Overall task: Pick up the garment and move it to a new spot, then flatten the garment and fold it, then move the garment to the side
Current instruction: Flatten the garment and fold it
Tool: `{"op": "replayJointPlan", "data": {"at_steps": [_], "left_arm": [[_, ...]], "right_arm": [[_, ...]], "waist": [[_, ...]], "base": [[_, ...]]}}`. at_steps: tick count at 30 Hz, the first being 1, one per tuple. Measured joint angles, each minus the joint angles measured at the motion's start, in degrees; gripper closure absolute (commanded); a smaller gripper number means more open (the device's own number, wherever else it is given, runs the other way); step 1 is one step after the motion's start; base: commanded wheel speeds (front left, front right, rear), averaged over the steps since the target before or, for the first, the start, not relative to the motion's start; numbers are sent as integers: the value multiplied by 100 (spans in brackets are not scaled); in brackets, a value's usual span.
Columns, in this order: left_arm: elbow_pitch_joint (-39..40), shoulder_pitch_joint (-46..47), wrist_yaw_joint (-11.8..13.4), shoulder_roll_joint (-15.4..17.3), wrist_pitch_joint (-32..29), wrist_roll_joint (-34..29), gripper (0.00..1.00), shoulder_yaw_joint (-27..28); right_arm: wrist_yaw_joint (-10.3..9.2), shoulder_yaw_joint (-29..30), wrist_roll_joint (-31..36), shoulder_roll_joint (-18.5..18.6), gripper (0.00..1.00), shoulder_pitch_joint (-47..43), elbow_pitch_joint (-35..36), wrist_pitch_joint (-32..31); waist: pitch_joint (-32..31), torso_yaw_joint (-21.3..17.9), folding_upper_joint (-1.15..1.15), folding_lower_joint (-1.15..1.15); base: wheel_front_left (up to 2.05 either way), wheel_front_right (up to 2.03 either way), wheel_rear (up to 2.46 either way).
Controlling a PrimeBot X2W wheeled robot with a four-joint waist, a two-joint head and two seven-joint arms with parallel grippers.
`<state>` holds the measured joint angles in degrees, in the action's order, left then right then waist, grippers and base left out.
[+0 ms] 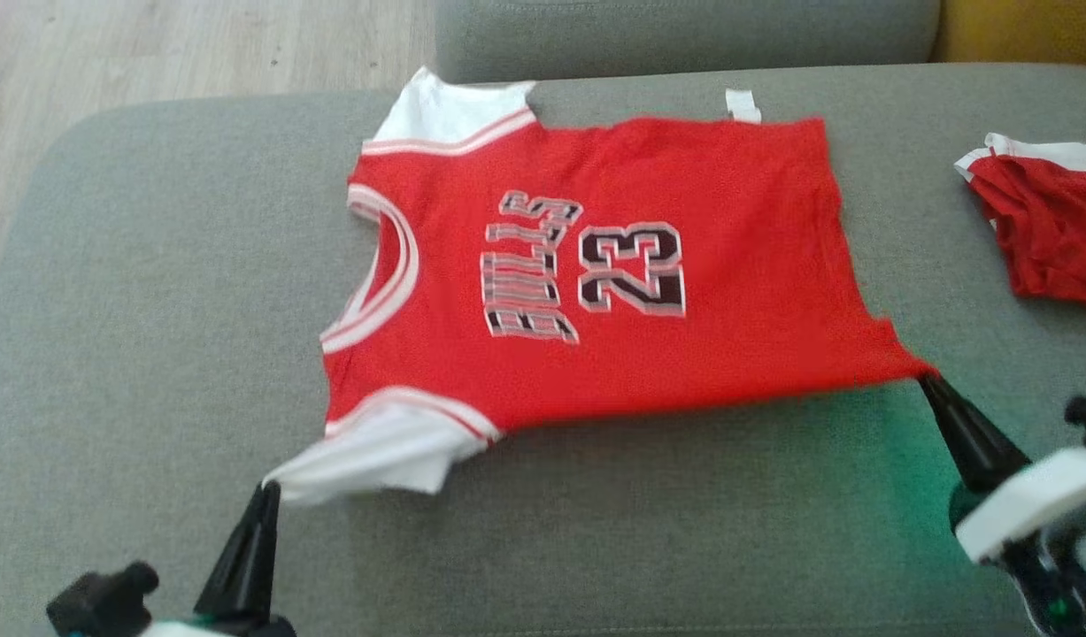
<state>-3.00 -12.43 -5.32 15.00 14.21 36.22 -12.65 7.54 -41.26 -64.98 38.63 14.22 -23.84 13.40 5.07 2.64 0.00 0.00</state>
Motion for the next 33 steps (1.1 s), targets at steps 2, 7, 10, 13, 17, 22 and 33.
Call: {"op": "replayJointPlan", "data": {"at_steps": [2,7,10,13,17,22,33], "left_arm": [[189,-199,79,9,-65,1,100,1],[645,-440,241,19,-252,91,100,8],[736,-360,264,-1,-312,170,100,10],[734,-42,253,-75,-380,236,100,-37],[553,701,199,-169,-463,235,100,-154],[196,1445,122,-266,-463,232,100,-236],[-1144,3310,-119,-357,-249,107,100,-481]], "right_arm": [[0,88,1,85,100,-264,165,24],[0,358,-22,177,100,-753,539,-90],[0,513,-88,159,100,-804,689,-234],[0,635,-109,81,100,-772,798,-404],[0,712,-108,-77,100,-613,813,-637],[0,878,-87,-175,100,-192,747,-747],[0,1093,162,-443,100,854,304,-921]], "waist": [[-32,2,0,0],[-60,-15,0,0],[-23,-30,0,0],[61,-30,0,0],[213,-15,0,0],[402,12,0,0],[1004,57,0,0]], "base": [[0,0,0],[0,0,0],[0,0,0],[0,0,0],[0,0,0],[0,0,0],[0,0,0]]}}
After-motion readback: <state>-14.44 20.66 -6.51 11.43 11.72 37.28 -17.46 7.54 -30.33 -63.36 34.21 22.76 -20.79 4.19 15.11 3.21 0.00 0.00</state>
